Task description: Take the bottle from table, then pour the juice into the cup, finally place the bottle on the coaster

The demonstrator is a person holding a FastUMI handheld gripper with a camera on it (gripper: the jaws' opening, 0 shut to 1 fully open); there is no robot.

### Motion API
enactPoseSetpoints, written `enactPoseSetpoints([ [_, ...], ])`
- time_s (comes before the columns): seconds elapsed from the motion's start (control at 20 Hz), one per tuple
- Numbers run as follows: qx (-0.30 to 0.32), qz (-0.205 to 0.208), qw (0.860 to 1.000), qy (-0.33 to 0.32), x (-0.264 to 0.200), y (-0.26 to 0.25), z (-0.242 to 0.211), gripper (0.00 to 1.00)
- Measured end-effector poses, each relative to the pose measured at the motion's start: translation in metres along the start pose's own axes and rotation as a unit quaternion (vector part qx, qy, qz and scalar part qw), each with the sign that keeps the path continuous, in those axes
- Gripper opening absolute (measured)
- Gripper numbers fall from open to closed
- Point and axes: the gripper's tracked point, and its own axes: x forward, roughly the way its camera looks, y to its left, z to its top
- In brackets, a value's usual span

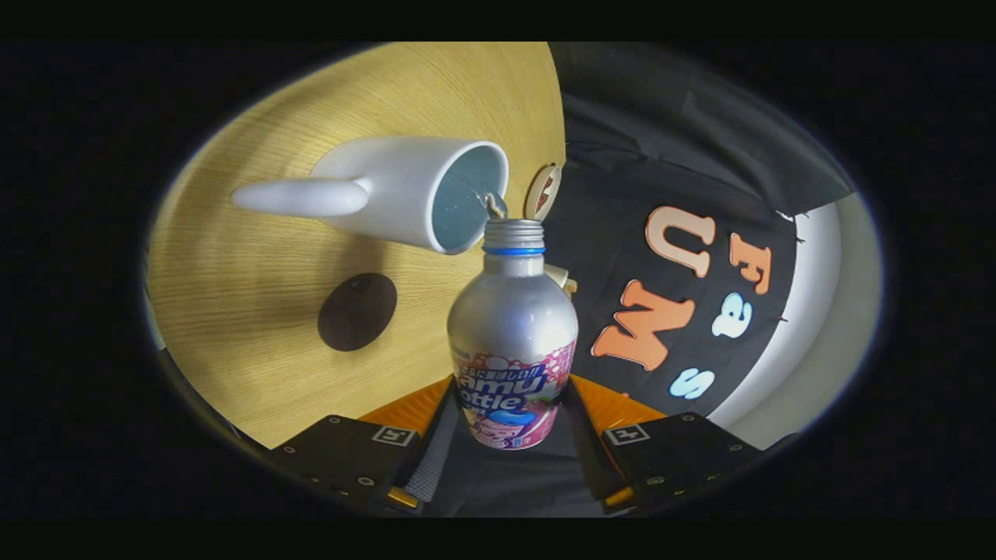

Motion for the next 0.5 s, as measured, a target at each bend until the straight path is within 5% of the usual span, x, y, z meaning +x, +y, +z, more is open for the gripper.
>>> enactPoseSetpoints([
  [0.5,-0.025,0.004,1.000,0.007,-0.0004,-0.0051,-0.0069,0.73],
])
